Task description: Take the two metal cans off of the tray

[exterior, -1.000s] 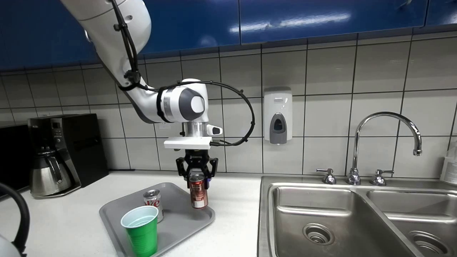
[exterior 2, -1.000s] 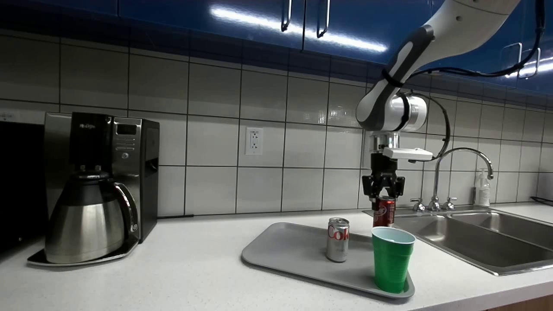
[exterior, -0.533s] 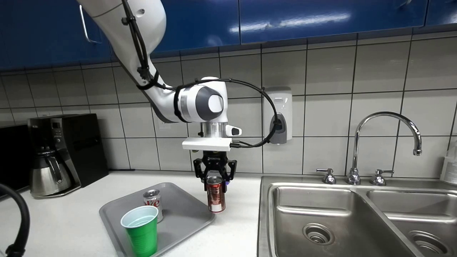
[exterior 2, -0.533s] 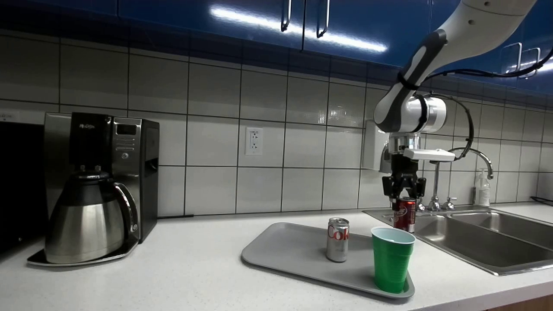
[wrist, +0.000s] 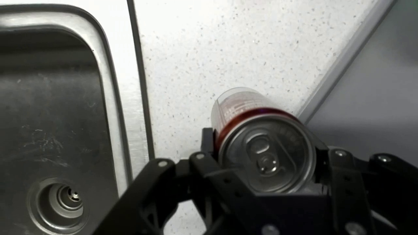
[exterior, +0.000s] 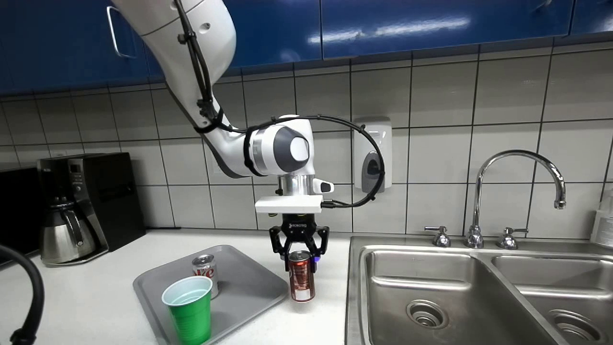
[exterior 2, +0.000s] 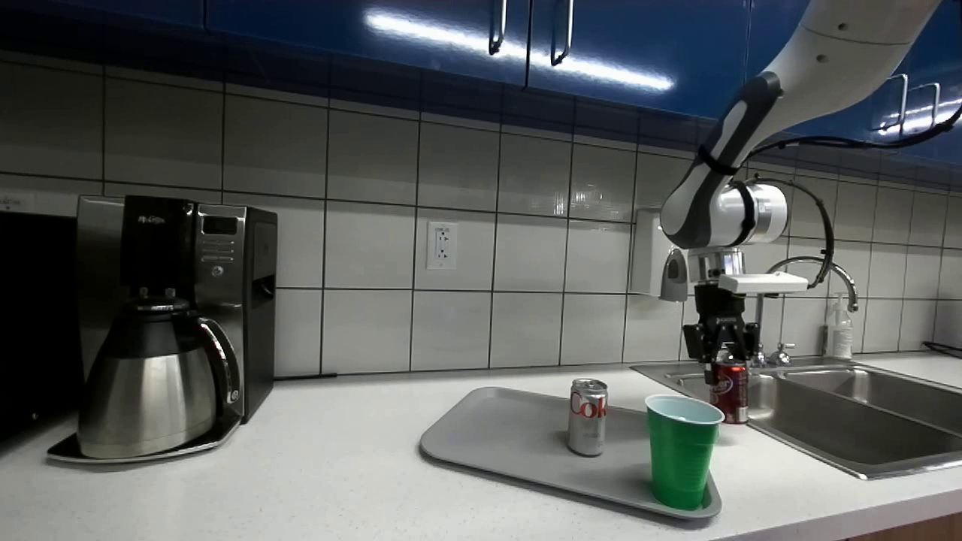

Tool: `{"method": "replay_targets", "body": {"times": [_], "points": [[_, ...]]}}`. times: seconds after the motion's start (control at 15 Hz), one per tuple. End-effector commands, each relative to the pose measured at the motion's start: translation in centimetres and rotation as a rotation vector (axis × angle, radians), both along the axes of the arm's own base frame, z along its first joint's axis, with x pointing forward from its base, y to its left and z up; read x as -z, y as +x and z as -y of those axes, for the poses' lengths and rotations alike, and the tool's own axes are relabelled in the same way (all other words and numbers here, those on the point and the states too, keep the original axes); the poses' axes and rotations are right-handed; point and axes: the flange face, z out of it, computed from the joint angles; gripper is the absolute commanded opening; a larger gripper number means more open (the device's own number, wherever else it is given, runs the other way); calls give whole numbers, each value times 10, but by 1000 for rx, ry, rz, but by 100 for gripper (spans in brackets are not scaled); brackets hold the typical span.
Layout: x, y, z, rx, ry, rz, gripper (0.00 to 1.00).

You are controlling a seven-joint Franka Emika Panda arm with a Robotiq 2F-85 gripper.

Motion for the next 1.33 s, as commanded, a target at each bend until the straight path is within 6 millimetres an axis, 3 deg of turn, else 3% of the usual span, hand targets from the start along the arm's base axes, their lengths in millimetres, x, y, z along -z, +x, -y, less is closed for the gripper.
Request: {"method": "replay_targets", "body": {"times": [0.0, 0.4, 0.93, 1.0, 1.07, 1.27], "points": [[6, -4, 13, -12, -27, -7, 38], [26, -6, 13, -8, -11, -2, 38], [28, -7, 9, -15, 1, 22, 38], [28, -8, 9, -16, 4, 17, 80], [27, -9, 8, -21, 9, 12, 89], [16, -12, 4, -35, 28, 11, 100]]}}
